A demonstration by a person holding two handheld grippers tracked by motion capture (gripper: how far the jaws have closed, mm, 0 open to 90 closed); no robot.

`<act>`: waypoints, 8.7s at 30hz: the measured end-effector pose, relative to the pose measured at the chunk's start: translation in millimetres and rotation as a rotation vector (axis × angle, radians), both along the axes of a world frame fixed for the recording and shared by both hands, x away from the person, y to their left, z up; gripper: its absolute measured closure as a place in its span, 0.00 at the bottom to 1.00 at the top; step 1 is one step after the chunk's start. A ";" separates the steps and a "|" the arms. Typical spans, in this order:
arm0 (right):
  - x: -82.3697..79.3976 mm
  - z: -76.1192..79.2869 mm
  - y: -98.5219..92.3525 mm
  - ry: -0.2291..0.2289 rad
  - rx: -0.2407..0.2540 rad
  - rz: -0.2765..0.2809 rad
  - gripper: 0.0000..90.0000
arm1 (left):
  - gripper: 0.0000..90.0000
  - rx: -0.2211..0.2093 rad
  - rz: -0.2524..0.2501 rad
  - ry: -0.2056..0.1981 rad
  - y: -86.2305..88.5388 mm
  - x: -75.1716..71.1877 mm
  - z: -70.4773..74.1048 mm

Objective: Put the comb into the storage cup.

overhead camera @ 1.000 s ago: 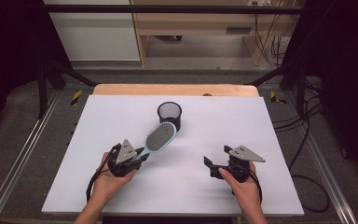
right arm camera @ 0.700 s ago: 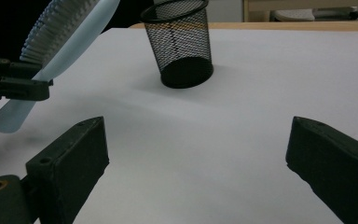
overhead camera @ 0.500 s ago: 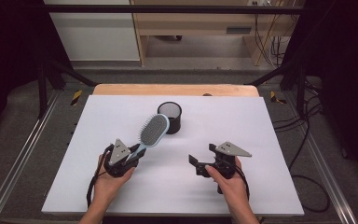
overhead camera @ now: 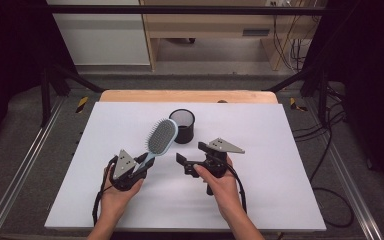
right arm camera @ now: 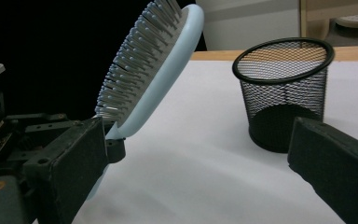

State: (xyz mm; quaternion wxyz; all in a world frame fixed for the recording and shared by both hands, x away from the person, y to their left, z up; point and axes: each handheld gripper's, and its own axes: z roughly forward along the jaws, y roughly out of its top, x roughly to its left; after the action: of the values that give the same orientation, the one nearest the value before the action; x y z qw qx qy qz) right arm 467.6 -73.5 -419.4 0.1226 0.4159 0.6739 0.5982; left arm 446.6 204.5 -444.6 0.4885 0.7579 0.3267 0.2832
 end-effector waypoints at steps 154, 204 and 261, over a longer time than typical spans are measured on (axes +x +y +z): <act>123.3 125.8 21.6 -0.016 0.228 -0.141 0.56 | 0.03 -0.166 0.150 -0.057 48.4 -27.2 5.3; 135.3 118.3 -6.3 -0.062 0.130 -0.292 0.56 | 0.03 -0.121 0.143 -0.042 44.4 -31.5 1.9; 167.1 87.1 0.3 -0.025 0.045 -0.307 0.55 | 0.03 -0.168 0.219 -0.041 70.8 -22.9 2.3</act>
State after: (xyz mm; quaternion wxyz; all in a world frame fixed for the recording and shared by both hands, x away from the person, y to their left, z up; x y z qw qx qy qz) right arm 634.7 -73.2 -332.4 0.2116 0.5090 0.5875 0.5924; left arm 423.7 275.4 -442.2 0.5227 0.6683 0.4201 0.3220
